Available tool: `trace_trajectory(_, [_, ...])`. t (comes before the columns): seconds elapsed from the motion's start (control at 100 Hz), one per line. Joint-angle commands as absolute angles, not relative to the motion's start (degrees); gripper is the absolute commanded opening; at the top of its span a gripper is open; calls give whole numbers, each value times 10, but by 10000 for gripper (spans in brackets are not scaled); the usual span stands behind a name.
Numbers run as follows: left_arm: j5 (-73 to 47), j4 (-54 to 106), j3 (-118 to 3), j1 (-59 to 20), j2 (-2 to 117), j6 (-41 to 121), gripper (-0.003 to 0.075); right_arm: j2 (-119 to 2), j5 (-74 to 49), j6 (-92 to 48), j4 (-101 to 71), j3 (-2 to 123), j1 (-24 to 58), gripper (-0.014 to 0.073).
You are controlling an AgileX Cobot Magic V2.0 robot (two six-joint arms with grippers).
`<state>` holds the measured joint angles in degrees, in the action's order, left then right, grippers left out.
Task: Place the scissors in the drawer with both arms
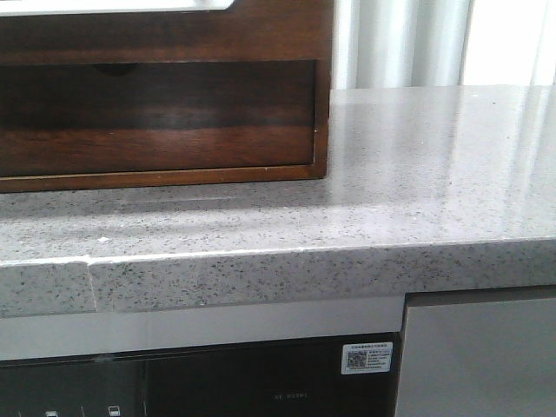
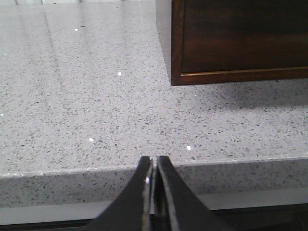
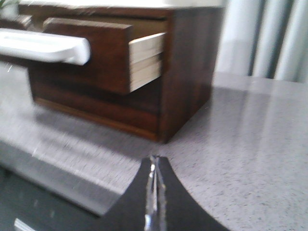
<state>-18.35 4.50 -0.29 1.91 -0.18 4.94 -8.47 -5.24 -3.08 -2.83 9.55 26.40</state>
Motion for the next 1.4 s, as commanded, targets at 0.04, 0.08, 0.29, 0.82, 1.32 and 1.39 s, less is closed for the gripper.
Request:
trace_trajectory(0.04, [-154, 46, 10, 19, -22, 43, -20, -65, 75, 64, 15, 74, 217, -66])
trace_trajectory(0.08, [-154, 46, 10, 19, -22, 43, -20, -59, 91, 75, 15, 60, 200, -66])
trace_trajectory(0.29, [-154, 46, 10, 19, -22, 43, -20, -23, 138, 132, 24, -2, 105, -66])
trace_trajectory(0.82, [-154, 46, 10, 19, -22, 43, -20, 21, -107, 148, 69, -25, -30, -66])
trace_trajectory(1.32, [-154, 46, 10, 19, -22, 43, -20, 21, -180, 99, 68, -25, -37, -67])
trace_trajectory(1.39, [-154, 46, 10, 19, -22, 43, -20, 21, -180, 99, 68, -25, -37, -67])
